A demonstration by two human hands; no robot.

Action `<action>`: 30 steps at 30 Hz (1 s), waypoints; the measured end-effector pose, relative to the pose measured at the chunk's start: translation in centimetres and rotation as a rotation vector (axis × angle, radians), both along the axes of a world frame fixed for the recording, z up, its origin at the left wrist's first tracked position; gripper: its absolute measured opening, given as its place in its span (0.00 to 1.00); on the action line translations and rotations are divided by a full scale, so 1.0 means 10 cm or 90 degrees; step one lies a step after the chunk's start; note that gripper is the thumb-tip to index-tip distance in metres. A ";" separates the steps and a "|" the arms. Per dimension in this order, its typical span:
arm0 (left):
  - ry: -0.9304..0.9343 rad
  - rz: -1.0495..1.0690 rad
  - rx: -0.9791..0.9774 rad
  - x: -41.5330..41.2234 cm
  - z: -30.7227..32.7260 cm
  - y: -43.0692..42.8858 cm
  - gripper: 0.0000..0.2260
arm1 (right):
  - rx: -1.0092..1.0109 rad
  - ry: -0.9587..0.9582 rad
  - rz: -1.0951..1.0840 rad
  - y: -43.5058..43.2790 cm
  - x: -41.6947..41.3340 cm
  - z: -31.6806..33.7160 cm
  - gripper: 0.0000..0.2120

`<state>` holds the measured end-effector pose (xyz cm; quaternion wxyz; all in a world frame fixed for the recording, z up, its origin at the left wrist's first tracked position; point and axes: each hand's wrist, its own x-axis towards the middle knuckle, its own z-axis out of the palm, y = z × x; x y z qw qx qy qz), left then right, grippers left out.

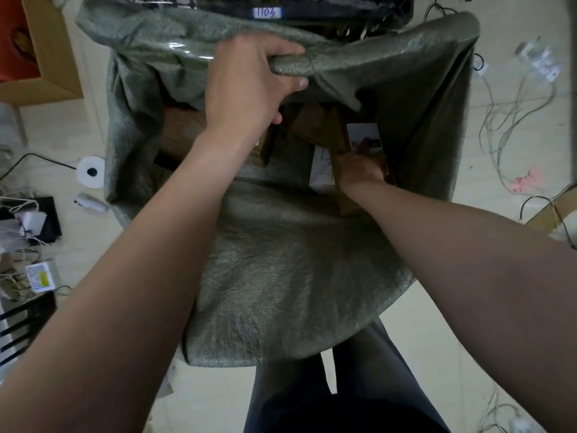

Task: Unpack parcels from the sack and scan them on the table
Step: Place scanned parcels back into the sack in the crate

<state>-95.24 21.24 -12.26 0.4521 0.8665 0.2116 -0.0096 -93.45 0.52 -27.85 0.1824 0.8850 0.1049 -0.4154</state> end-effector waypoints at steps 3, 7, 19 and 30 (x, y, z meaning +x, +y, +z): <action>-0.005 -0.001 -0.002 0.01 -0.04 0.01 0.18 | -0.026 -0.011 -0.029 -0.01 0.00 -0.02 0.34; -0.002 -0.006 0.000 0.02 -0.03 0.00 0.17 | -0.020 -0.007 -0.058 0.07 -0.02 0.05 0.34; 0.048 -0.005 -0.021 0.02 0.09 -0.07 0.19 | 0.057 0.012 -0.053 0.17 -0.03 0.43 0.33; 0.163 -0.034 -0.001 0.06 0.74 -0.33 0.26 | 0.382 0.202 -0.189 -0.28 0.61 2.06 0.06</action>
